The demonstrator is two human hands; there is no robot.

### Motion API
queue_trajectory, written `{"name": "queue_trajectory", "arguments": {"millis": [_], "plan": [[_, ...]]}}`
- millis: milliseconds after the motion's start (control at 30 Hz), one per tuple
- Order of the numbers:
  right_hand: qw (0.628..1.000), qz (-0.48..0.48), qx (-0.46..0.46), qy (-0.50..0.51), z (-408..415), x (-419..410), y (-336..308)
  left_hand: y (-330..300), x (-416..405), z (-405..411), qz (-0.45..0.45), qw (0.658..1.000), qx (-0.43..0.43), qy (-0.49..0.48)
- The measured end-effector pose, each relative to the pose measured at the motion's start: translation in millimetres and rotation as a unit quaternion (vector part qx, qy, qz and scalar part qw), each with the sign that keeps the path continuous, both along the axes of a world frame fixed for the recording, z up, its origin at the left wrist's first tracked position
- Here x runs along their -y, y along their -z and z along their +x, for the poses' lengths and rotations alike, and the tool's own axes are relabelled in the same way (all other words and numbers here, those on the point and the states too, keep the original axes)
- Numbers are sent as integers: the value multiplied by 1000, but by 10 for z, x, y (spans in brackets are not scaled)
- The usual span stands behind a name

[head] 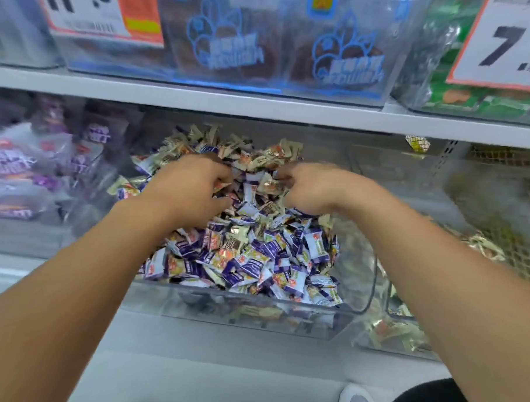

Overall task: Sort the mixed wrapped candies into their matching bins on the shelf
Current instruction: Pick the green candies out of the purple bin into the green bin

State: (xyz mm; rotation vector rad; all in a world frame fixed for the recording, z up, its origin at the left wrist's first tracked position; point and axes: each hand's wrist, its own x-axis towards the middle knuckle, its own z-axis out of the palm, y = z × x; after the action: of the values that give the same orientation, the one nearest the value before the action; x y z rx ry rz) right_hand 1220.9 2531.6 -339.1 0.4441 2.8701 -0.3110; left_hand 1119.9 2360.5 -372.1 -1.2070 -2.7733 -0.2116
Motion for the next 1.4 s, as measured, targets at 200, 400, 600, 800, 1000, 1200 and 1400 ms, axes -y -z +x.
{"name": "queue_trajectory", "arguments": {"millis": [200, 400, 600, 800, 1000, 1200, 1400], "plan": [[998, 8, 40, -56, -179, 70, 109, 58, 48, -88, 61, 997, 33, 43], [998, 22, -10, -62, -205, 74, 178, 72, 39, 8, 119, 992, 5, 42], [999, 4, -17, -37, -151, 83, 132, 27, -94, 9, 134, 990, -15, 32], [999, -4, -31, 22, -58, 42, -14, 72, -402, 5, 69, 997, -16, 25], [994, -3, -68, 88, -38, -146, -84, 122, -560, -25, 128, 990, -43, 37], [993, 52, -87, 66, -56, -221, -121, -101, -447, 115, 302, 944, 132, 1], [964, 256, 72, 24, 88, -105, -49, -108, -249, 183, 221, 967, 115, -44]]}}
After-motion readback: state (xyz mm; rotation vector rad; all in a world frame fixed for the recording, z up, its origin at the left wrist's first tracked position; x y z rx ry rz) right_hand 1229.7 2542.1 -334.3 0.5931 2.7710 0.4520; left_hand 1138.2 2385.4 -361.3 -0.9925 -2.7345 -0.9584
